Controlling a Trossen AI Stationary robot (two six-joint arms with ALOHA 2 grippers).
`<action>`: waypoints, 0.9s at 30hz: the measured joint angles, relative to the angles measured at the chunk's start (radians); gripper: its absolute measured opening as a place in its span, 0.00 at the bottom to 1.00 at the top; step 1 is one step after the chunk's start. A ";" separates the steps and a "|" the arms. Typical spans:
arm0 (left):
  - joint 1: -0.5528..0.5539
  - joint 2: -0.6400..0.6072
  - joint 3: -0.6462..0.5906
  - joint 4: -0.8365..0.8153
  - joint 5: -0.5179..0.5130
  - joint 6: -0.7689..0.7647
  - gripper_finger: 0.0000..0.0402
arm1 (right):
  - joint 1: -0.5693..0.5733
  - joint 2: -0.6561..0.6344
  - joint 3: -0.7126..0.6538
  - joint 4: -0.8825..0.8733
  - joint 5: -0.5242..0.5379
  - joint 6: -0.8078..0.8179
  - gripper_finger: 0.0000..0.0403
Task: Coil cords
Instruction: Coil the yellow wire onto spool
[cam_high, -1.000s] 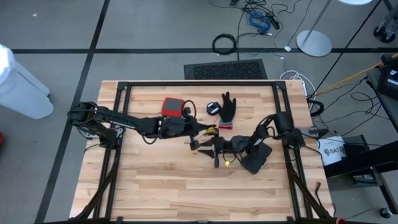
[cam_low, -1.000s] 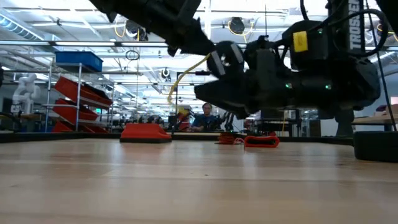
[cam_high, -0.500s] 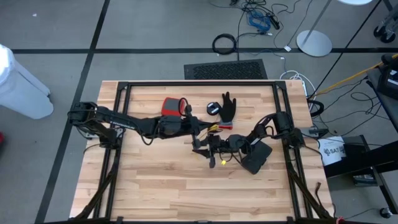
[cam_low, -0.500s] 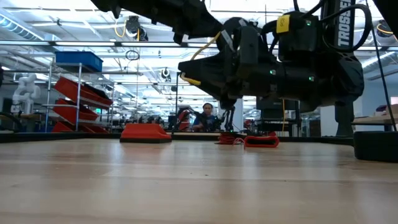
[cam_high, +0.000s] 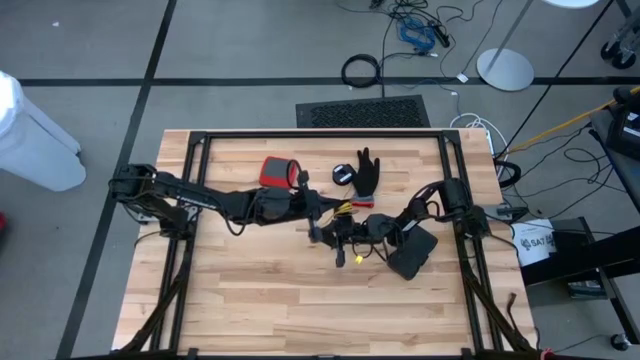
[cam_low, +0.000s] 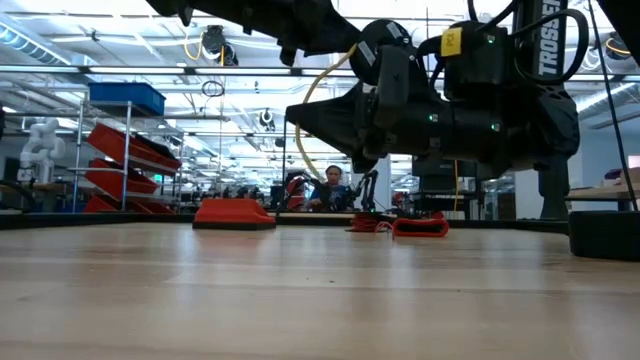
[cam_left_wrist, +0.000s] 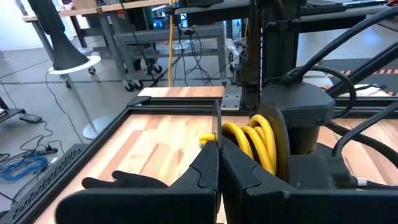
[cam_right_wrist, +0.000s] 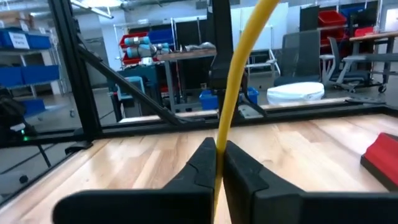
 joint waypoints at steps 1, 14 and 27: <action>-0.004 0.000 0.000 -0.006 0.000 0.009 0.00 | -0.003 0.000 -0.003 -0.009 -0.001 0.001 0.02; -0.048 -0.043 0.001 -0.250 0.041 0.007 0.00 | -0.092 -0.005 -0.153 -0.034 0.023 0.086 0.00; -0.055 -0.060 0.000 -0.418 -0.115 0.022 0.00 | -0.122 -0.123 -0.236 -0.044 -0.017 0.122 0.00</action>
